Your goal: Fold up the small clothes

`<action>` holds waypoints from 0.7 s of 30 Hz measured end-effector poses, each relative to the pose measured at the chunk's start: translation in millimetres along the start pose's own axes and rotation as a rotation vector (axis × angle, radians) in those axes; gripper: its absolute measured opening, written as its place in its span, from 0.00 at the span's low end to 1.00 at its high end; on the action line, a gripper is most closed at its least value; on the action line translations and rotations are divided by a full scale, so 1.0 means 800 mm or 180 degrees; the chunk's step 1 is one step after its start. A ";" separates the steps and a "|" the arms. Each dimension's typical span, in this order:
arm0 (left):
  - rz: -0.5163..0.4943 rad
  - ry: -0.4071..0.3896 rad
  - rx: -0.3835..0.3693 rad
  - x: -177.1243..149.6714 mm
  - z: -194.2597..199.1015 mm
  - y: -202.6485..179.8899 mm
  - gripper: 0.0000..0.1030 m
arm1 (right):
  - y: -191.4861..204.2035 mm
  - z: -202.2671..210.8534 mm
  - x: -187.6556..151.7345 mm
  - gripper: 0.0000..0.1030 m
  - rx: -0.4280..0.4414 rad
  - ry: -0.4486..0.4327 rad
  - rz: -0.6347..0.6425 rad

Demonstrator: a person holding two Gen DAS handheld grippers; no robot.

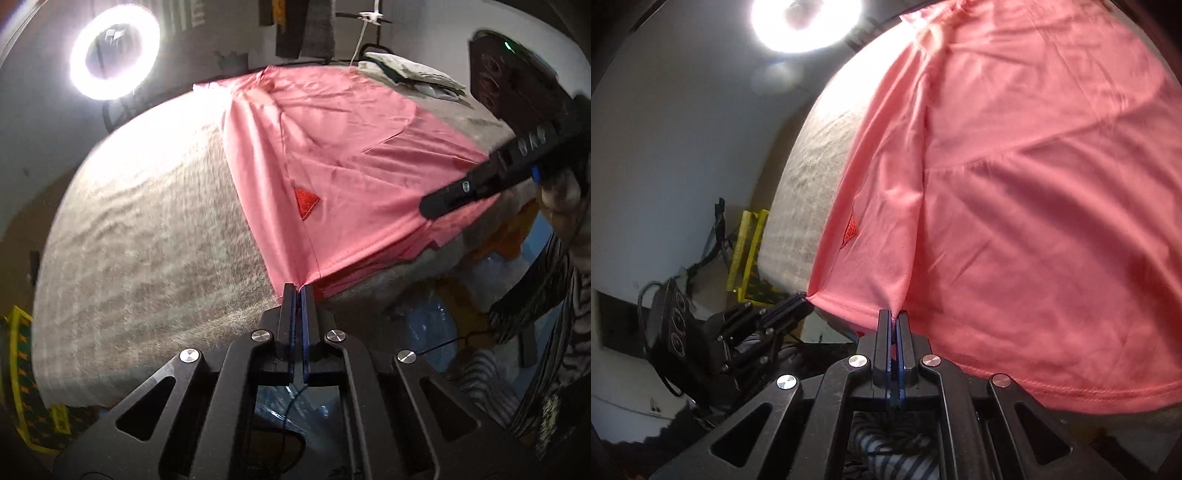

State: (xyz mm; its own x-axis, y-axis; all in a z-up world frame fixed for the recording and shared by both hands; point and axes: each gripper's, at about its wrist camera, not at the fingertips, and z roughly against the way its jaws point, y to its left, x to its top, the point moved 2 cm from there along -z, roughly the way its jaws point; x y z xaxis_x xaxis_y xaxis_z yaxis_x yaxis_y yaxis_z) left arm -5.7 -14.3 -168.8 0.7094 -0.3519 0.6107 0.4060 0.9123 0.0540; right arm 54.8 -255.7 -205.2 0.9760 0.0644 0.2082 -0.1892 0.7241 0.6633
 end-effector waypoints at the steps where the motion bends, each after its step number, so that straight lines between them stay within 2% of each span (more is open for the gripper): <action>1: -0.0046 -0.0038 0.0007 0.000 0.004 -0.002 0.00 | 0.010 0.011 0.001 0.00 0.0019 -0.0087 0.0107; 4: -0.0119 0.0020 -0.0044 0.000 -0.001 -0.005 0.00 | 0.030 0.026 0.002 0.00 -0.0377 -0.0202 0.0523; 7: -0.0136 0.0115 -0.0075 -0.003 -0.006 -0.006 0.00 | 0.024 0.014 0.002 0.00 -0.0572 -0.0019 0.0574; 9: -0.0158 0.0089 -0.0125 -0.002 0.002 -0.008 0.00 | 0.017 0.004 0.001 0.05 -0.0556 0.0152 0.0547; 10: -0.0175 0.0054 -0.0136 0.000 0.009 -0.009 0.00 | 0.014 0.003 0.001 0.11 -0.0488 0.0199 0.0519; 11: -0.0176 0.0036 -0.0138 0.002 0.013 -0.008 0.00 | 0.011 0.006 0.002 0.26 -0.0424 0.0187 0.0484; 17: 0.0088 -0.0245 -0.0260 0.038 0.038 0.002 0.00 | -0.011 0.071 0.016 0.31 -0.0326 -0.0413 0.0430; 21: 0.0209 -0.0344 -0.0299 0.065 0.022 -0.003 0.00 | -0.019 0.128 0.024 0.34 -0.0395 -0.0836 0.0445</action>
State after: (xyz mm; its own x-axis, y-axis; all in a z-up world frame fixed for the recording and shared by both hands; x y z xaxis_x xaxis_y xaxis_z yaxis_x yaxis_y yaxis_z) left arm 20.1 -31.4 -123.2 0.6720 -0.2630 0.6922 0.4166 0.9071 -0.0598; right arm 65.6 -335.6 -138.1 0.8771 0.0014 0.4803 -0.2892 0.8000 0.5257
